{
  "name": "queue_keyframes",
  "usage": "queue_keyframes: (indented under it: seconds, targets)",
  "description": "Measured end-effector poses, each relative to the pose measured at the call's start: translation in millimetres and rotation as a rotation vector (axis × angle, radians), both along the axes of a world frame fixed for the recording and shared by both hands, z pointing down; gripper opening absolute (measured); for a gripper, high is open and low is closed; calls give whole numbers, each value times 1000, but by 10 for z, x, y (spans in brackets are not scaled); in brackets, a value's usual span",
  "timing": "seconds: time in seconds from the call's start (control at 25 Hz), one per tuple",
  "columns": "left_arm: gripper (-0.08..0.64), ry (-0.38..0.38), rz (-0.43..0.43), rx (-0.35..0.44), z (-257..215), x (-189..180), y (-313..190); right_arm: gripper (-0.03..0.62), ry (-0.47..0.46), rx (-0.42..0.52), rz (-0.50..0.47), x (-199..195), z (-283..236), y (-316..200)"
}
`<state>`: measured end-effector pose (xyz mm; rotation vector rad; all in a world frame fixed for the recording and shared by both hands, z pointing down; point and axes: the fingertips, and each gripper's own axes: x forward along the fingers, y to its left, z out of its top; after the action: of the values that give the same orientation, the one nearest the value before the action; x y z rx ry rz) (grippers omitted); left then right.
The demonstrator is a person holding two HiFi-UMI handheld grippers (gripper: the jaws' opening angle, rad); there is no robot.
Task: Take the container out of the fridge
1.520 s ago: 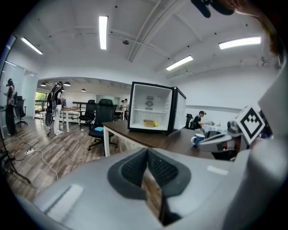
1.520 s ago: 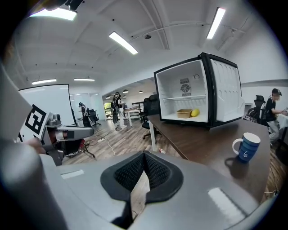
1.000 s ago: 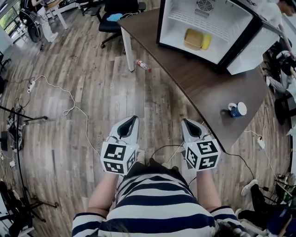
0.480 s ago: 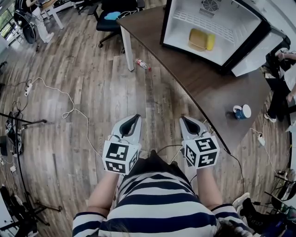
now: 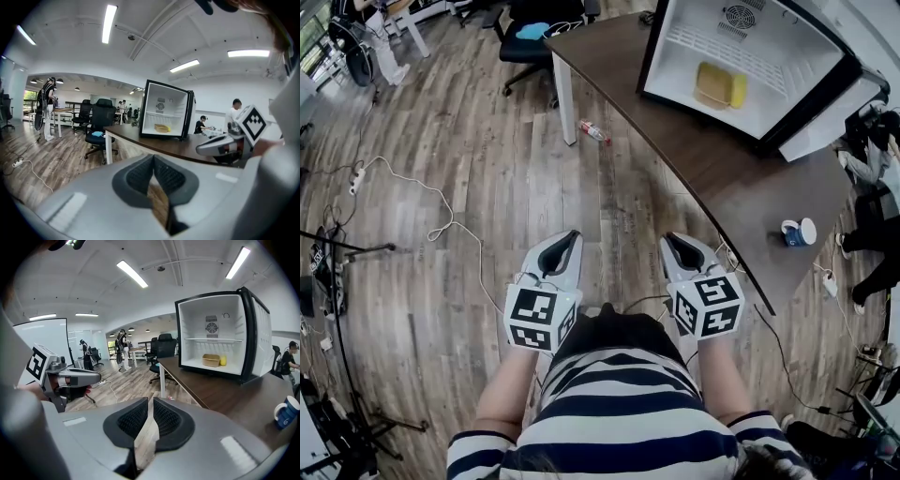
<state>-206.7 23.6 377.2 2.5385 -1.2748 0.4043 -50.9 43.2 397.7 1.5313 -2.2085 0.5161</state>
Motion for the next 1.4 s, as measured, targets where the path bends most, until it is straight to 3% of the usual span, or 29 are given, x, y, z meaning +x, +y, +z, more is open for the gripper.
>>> queue_keyframes:
  seconds: [0.4,0.8,1.4]
  targets:
    - [0,4,5,-12,70,30,-166,65,1,-11,-16,-2,44,-235]
    - [0,0,-35,-17,94,216,-627,91,-4,16,-71,188,49,-852]
    - [0,-40,0,-29,216,1098,-1542,101,34,65,-117,914,8,-2030]
